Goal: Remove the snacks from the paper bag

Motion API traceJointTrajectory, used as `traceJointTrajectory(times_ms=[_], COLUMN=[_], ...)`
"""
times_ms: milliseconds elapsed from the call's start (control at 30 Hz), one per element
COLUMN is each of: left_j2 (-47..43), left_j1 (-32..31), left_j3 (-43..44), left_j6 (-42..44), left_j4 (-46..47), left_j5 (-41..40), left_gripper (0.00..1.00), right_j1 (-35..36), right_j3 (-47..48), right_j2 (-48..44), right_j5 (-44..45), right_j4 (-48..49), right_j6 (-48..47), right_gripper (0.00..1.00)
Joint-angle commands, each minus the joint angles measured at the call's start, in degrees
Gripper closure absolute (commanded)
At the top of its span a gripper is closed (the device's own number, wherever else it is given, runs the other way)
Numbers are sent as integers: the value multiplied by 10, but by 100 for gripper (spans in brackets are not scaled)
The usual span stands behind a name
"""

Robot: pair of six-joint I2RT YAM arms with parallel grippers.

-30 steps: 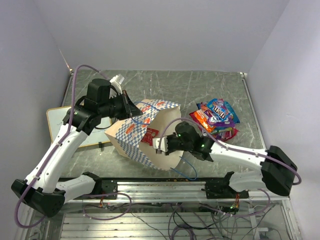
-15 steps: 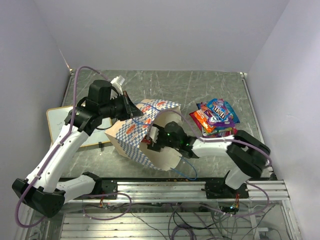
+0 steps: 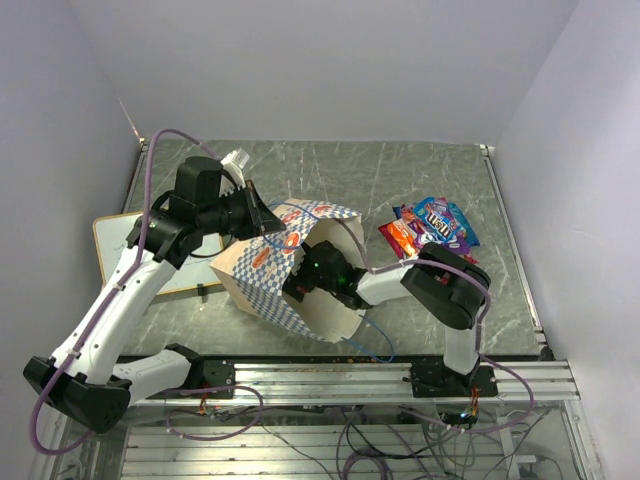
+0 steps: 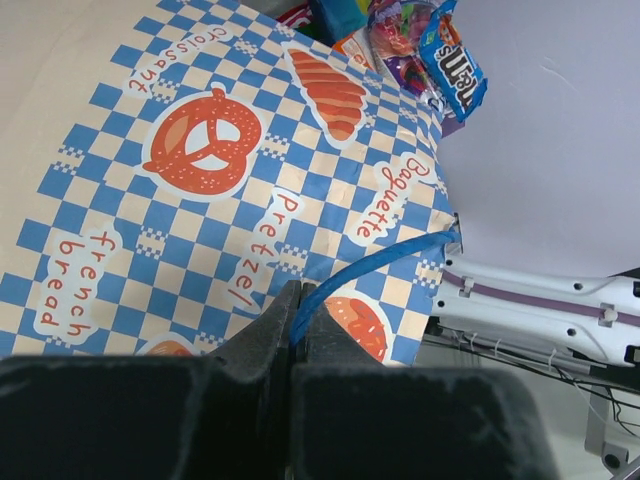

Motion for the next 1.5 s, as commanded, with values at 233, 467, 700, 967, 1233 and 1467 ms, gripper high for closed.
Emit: traceJointTrajectory(times_ms=[233, 467, 700, 967, 1233, 1467], left_j2=[14, 17, 19, 26, 37, 52], left_j1=[0, 0, 0, 0, 2, 6], left_j3=[15, 0, -5, -3, 5, 55], left_j6=[16, 4, -6, -37, -132, -181], left_j4=[-7, 12, 30, 75, 191, 231], left_j5=[1, 1, -1, 10, 46, 48], left_gripper=[93, 93, 93, 93, 93, 93], right_j1=[-25, -25, -26, -25, -27, -27], right_j3=[-22, -38, -71, -103, -35, 81], right_j2=[-29, -96, -205, -393, -567, -562], right_j5=[-32, -43, -72, -74, 17, 144], right_j4=[-68, -107, -125, -218, -339, -324], right_j6=[36, 10, -6, -54, -152, -195], right_gripper=[52, 81, 91, 92, 92, 100])
